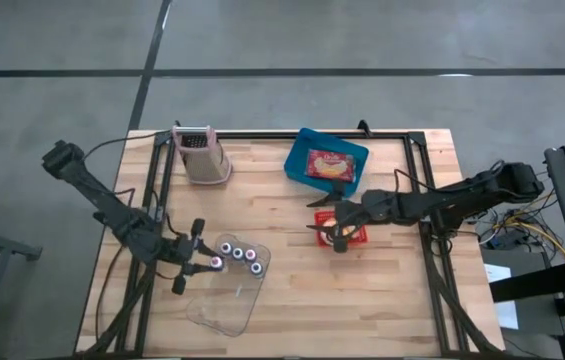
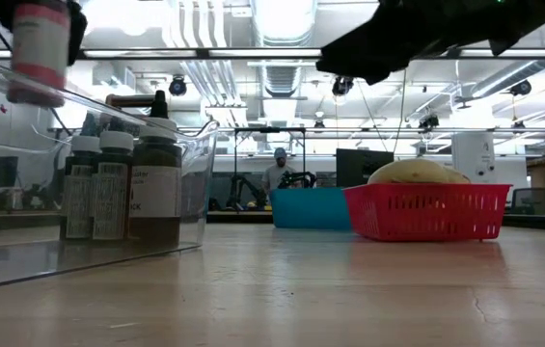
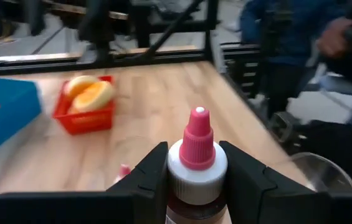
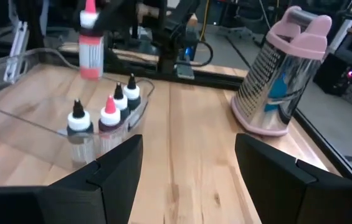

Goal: Pick & Place Food Item
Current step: Put the pink food coloring bottle into the transparent bin

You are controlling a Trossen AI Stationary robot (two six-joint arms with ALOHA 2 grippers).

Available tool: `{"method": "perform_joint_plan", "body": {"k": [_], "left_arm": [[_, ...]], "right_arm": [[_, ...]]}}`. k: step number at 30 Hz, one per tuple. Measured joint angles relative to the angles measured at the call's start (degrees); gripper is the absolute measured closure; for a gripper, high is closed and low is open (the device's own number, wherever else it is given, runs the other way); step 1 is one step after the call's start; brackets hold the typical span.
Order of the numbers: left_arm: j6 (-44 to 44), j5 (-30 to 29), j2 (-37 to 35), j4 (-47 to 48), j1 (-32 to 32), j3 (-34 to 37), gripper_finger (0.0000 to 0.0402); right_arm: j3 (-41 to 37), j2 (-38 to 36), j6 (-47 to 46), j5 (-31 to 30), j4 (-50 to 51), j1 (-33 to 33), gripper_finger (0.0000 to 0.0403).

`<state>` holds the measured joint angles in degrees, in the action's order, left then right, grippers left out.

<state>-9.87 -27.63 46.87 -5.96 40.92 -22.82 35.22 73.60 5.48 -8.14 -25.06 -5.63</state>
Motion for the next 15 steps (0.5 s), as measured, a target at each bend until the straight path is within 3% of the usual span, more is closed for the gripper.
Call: {"method": "perform_joint_plan", "body": {"k": [8,15], "left_arm": [[1.9,3.2,0.3,-10.8,0.7,9.1,0.0293],[3.9,6.9,0.4,-15.7,0.7,12.6,0.0293]], "right_arm": [[-0.2,0.3,-0.4,-3.3,-0.9,-2.5,0.0155],[-0.2,0.4,-0.8,-4.1,-1.0,-3.4,0.0155]]}}
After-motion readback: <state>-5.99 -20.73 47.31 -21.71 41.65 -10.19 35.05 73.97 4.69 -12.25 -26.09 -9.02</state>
